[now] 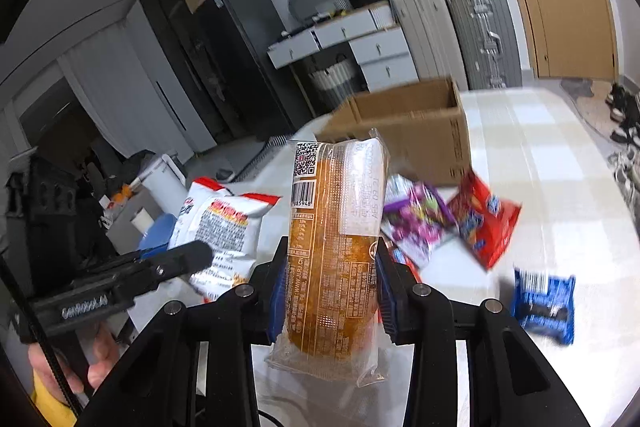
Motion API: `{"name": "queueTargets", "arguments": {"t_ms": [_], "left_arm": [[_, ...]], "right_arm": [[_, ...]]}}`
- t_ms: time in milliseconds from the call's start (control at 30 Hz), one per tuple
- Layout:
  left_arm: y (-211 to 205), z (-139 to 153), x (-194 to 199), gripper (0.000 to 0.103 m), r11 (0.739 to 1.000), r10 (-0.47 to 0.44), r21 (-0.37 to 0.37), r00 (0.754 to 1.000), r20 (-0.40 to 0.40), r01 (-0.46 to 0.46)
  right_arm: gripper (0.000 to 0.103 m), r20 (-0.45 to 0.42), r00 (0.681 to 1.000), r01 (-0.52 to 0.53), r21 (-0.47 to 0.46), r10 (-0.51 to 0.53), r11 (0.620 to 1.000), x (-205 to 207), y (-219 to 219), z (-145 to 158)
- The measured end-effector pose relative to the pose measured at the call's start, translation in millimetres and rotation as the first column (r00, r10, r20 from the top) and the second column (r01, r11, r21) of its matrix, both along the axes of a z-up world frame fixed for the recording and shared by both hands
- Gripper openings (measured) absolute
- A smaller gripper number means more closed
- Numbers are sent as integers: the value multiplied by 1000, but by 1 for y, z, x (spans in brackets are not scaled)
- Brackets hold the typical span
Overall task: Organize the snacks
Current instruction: 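Carry the bread roll and noodle bag over the box with both tools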
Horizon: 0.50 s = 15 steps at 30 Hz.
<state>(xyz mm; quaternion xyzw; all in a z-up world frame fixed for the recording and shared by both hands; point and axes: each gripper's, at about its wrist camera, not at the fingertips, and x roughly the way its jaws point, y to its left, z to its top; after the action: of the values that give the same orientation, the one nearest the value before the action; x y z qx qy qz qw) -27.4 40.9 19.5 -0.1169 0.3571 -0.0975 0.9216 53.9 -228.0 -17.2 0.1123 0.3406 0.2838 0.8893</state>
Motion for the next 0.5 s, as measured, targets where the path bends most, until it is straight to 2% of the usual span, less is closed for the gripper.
{"name": "queueTargets", "arguments": {"t_ms": [267,500], "left_arm": [[11,40,28,30,999,-1,-40,999,36,3],[26,74,83,30,998,-5,-67,999,32,7]], "right_arm": [[38,13,1000,1,23,-1,1000,24,3,45],[38,-20,1000,3,54,-2,999,74,10,79]]}}
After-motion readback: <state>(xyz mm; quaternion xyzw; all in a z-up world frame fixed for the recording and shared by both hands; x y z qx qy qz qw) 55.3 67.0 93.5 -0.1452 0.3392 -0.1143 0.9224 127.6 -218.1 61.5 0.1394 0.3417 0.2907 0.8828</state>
